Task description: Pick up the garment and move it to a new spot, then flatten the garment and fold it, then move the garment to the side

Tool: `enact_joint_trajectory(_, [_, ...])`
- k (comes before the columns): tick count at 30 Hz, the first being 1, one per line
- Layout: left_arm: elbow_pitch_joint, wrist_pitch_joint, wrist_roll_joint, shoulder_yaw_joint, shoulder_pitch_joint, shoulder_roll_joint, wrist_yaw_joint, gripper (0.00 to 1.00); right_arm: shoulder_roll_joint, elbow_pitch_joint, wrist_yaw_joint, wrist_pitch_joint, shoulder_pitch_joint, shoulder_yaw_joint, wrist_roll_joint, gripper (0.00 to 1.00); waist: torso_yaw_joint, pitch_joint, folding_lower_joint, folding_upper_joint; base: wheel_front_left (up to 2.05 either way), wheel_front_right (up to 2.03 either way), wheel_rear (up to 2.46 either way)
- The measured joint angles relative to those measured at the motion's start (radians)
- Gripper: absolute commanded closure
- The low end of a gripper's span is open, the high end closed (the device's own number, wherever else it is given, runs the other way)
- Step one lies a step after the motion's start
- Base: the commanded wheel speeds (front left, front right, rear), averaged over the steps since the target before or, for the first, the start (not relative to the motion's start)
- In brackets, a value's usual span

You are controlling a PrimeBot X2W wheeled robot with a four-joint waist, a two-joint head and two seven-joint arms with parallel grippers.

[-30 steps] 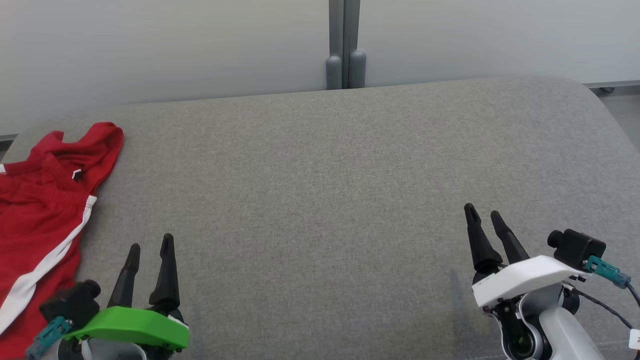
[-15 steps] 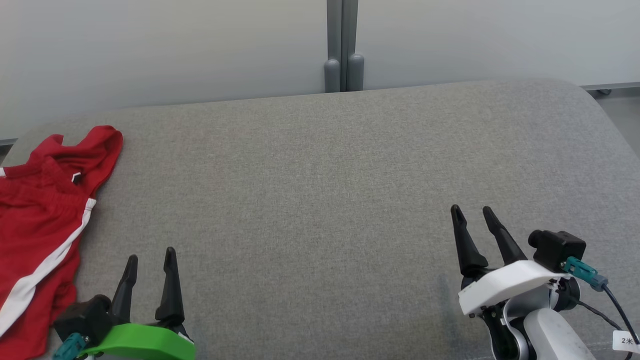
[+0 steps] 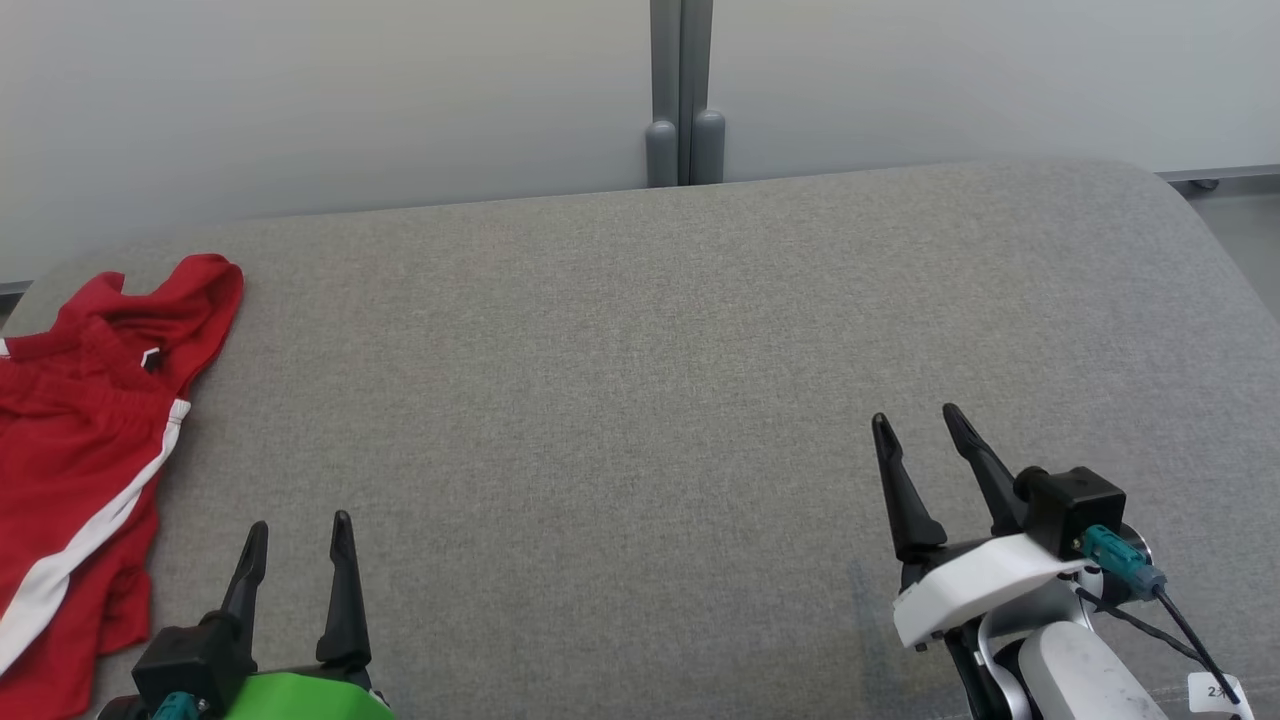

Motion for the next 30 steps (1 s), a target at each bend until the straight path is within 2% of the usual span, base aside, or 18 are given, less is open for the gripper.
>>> enact_joint_trajectory(12, [-0.002,-0.033,0.116,-0.005,0.022,-0.001,0.005,0.00,-0.004,-0.005,-0.016,-0.040,0.000,0.034,-0.154,0.00,-0.005,0.000,0.0000,0.0000,0.00,0.00,0.00])
enact_joint_trajectory(30, [0.018,-0.033,0.115,0.000,0.023,-0.003,0.000,0.00,-0.003,-0.003,-0.015,-0.040,0.000,0.026,-0.156,0.00,-0.006,0.001,0.0000,0.0000,0.00,0.00,0.00])
